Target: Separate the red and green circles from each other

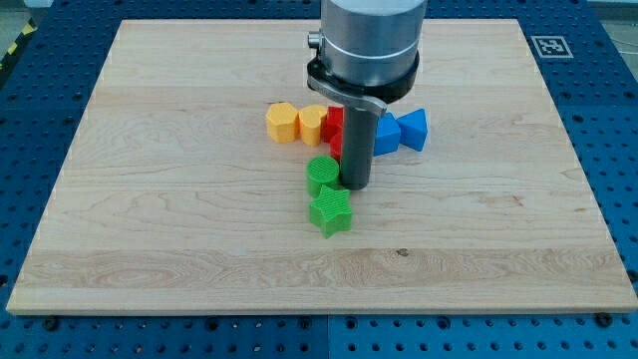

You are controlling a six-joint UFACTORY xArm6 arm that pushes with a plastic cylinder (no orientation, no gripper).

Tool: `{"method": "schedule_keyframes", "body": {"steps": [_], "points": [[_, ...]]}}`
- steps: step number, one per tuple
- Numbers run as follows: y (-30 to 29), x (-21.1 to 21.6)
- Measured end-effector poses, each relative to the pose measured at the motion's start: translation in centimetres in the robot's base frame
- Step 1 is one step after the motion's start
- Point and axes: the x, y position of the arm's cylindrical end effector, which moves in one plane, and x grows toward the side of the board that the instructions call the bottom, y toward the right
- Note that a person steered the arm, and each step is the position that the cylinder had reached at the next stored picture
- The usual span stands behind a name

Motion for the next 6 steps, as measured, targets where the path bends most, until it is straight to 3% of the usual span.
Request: {"method": "schedule_keyframes", "body": {"steps": [2, 5, 6], "points": [[-0.9, -1.9], [-3.5, 0.5], [-4.8, -1.2]]}}
